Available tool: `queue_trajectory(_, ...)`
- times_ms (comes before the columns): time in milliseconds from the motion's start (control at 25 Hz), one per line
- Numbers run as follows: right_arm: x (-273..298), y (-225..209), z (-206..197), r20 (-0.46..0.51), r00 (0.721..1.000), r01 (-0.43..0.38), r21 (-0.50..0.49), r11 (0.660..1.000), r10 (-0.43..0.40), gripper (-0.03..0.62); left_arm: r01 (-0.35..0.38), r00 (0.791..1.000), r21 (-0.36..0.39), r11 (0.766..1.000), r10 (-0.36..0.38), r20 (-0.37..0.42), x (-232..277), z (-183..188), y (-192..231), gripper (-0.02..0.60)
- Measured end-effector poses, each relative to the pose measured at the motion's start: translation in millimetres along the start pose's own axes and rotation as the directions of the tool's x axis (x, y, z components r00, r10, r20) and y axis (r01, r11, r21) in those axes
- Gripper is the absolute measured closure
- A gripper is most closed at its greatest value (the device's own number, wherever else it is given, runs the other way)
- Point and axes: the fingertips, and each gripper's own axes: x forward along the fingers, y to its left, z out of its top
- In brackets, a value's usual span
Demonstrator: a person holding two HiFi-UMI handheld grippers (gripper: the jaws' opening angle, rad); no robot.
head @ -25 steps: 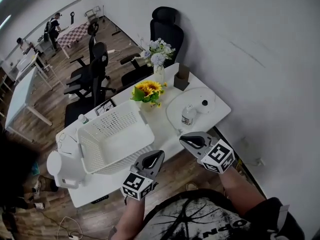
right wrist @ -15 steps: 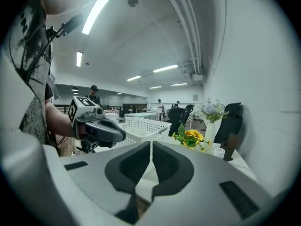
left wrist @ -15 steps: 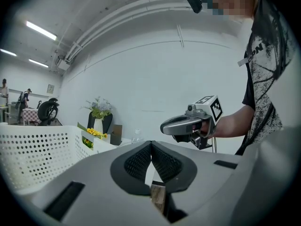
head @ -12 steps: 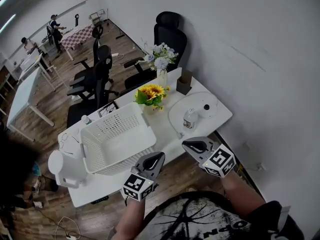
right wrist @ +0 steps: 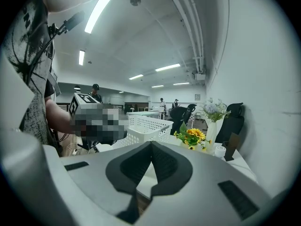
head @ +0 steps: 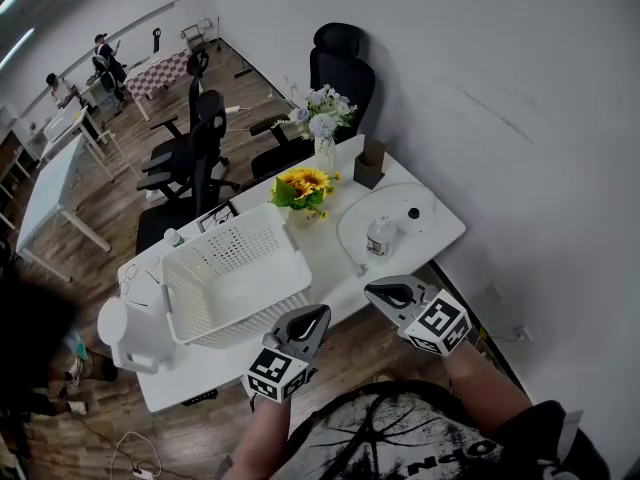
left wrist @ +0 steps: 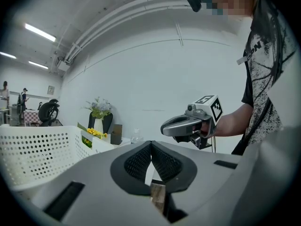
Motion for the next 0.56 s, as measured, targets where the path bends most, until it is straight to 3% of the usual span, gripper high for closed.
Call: queue_trajectory(560,3.6,8.8,-7.3,-0.009,1.000,-0.020,-0.015,1.000,0.020,0.571,0.010,1.000,0.005,1.000,-0.010,-0.008,0.7,-2.7,-6.6,0.571)
